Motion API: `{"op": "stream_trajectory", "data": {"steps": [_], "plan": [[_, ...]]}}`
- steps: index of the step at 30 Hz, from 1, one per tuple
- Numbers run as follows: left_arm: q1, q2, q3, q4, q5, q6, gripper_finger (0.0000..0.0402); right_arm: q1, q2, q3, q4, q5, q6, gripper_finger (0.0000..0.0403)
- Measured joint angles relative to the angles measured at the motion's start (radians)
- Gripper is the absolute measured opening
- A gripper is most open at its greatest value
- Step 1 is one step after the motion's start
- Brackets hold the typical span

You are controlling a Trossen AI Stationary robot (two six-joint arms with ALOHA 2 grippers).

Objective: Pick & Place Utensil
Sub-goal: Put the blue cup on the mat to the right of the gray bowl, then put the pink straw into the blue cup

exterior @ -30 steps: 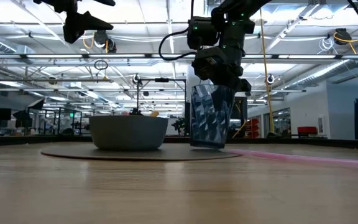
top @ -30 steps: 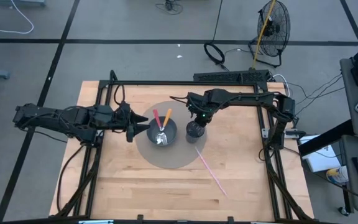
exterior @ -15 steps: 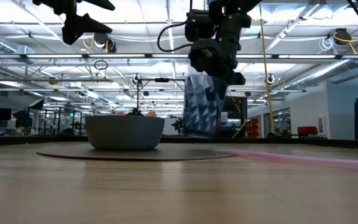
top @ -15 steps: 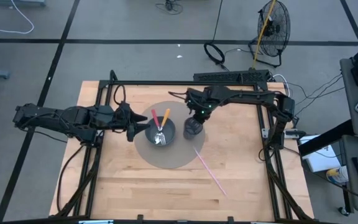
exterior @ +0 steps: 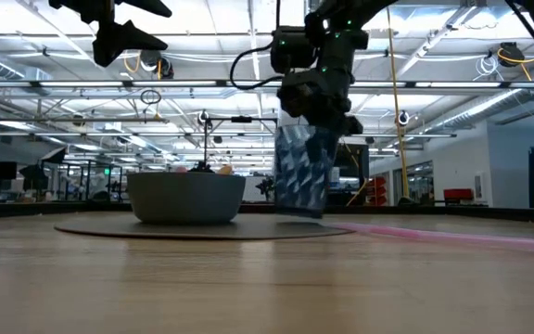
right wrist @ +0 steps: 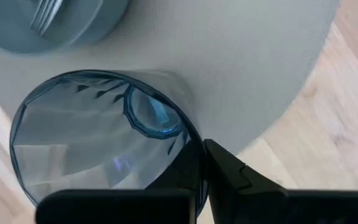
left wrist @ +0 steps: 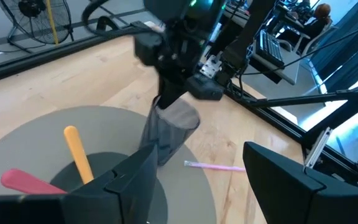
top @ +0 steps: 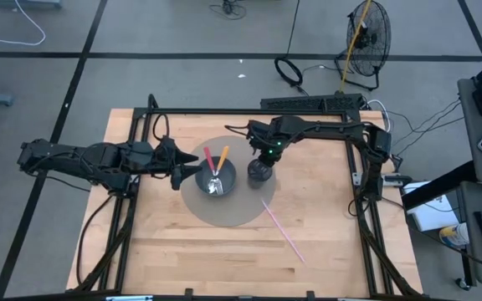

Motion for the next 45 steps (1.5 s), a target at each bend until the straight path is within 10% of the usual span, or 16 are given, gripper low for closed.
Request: {"op": "stream_trajectory", "data": {"steps": [45], "plan": [[0.0,0.0,0.0,-0.045,0.0,-0.026,0.0243,-0.001,-0.007,-0.001,0.086,-0.08,-0.025,0.0158]]}}
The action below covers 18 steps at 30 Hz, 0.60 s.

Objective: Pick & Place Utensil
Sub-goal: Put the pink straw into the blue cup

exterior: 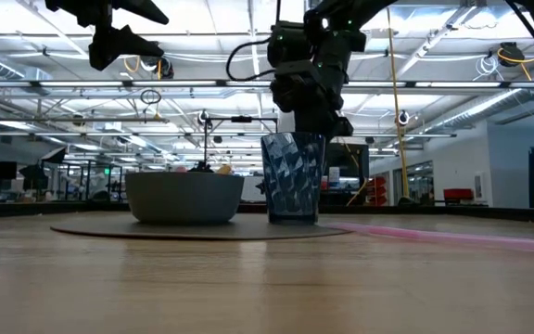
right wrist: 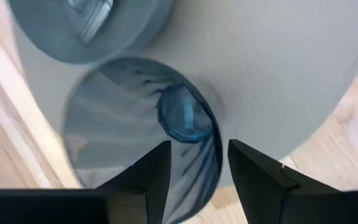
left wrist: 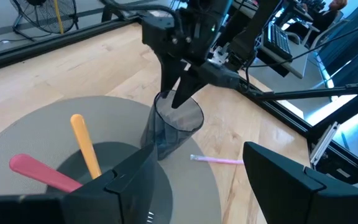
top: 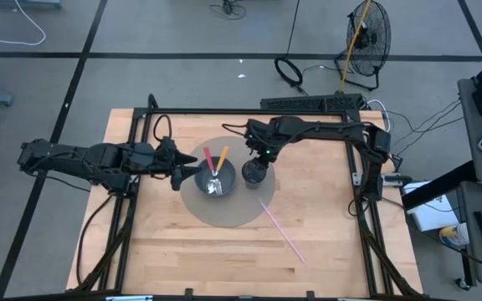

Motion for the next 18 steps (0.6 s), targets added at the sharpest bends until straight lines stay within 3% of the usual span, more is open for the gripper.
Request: {"op": "stream_trajectory", "data": {"steps": [10,18], "plan": [[0.0,0.0,0.0,0.0,0.0,0.0,0.0243,-0.014,-0.096,-0.001,0.007,0.007,0.013,0.0189],[0.0,0.0,0.0,0.001,0.0,0.0,0.0243,-0.012,-0.262,0.0,-0.004,0.113,-0.004,0.0186]]}}
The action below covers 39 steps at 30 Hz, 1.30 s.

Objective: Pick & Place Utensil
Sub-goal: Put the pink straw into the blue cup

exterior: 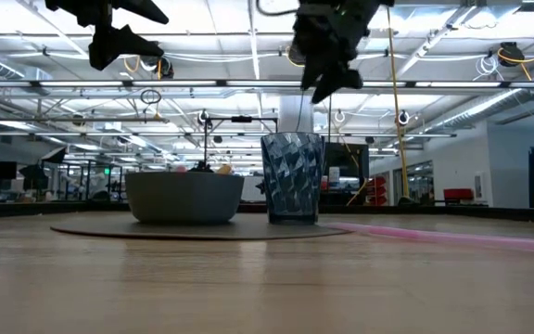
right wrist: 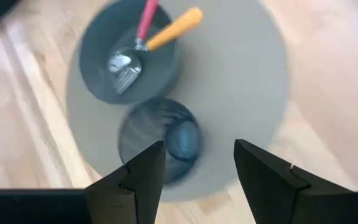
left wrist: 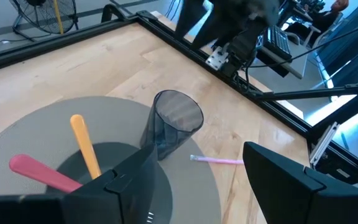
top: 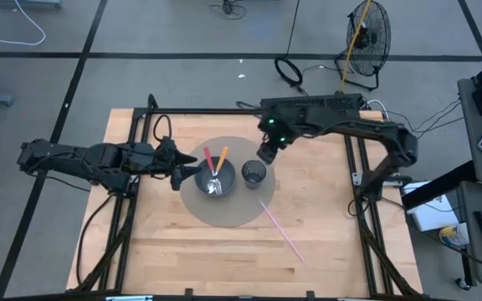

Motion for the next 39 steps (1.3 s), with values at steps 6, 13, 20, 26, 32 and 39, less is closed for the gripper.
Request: {"op": "stream_trajectory", "data": {"steps": [6,13,20,26,32,39], "plan": [[0.0,0.0,0.0,0.0,0.0,0.0,0.0243,0.039,-0.136,0.0,0.002,0.052,-0.002,0.0185],[0.0,0.0,0.0,0.0,0.0,0.004,0.0243,0.117,-0.252,0.0,0.015,0.055,-0.002,0.0184],[0.0,0.0,0.0,0.0,0.0,0.007,0.0243,0.216,-0.308,0.0,0.014,0.129,-0.012,0.0181],[0.0,0.0,0.0,0.0,0.0,0.007,0.0243,0.278,-0.314,0.0,0.014,0.185,-0.02,0.018],[0.0,0.0,0.0,0.0,0.0,0.003,0.0243,0.33,-0.315,-0.04,0.059,0.236,-0.012,0.018],[0.0,0.0,0.0,0.0,0.0,0.002,0.0243,0.408,-0.322,-0.217,0.296,0.234,0.066,0.0177]]}}
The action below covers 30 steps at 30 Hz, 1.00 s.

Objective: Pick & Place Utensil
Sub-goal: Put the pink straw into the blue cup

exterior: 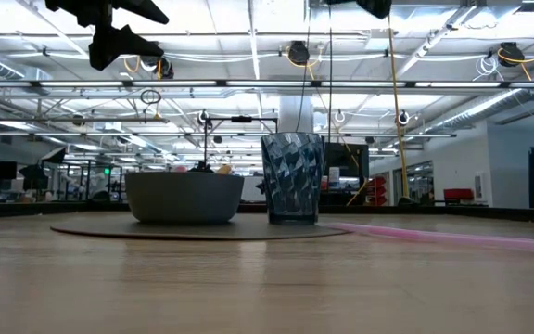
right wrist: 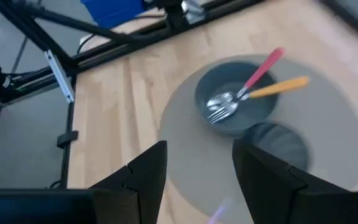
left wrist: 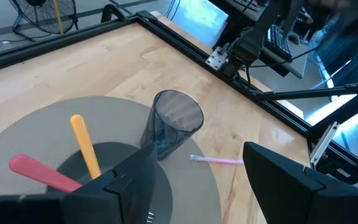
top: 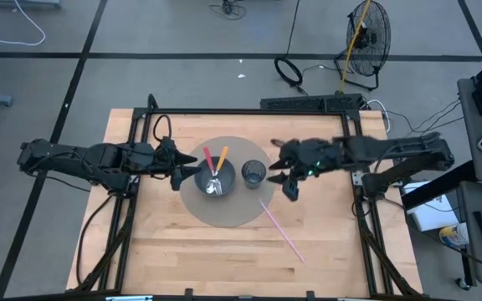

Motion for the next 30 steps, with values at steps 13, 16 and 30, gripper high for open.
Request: {"op": "stream_trajectory", "data": {"steps": [13,16,30], "plan": [[0.0,0.0,0.0,-0.001,0.0,0.002,0.0243,0.106,0.0,-0.451,0.562,-0.055,0.208,0.0174],[0.0,0.0,0.0,-0.001,0.001,0.001,0.0243,0.112,0.003,-0.512,0.586,-0.053,0.243,0.0178],[0.0,0.0,0.0,0.0,-0.019,-0.001,0.0243,0.107,0.108,-0.401,0.622,-0.137,0.215,0.0212]]}}
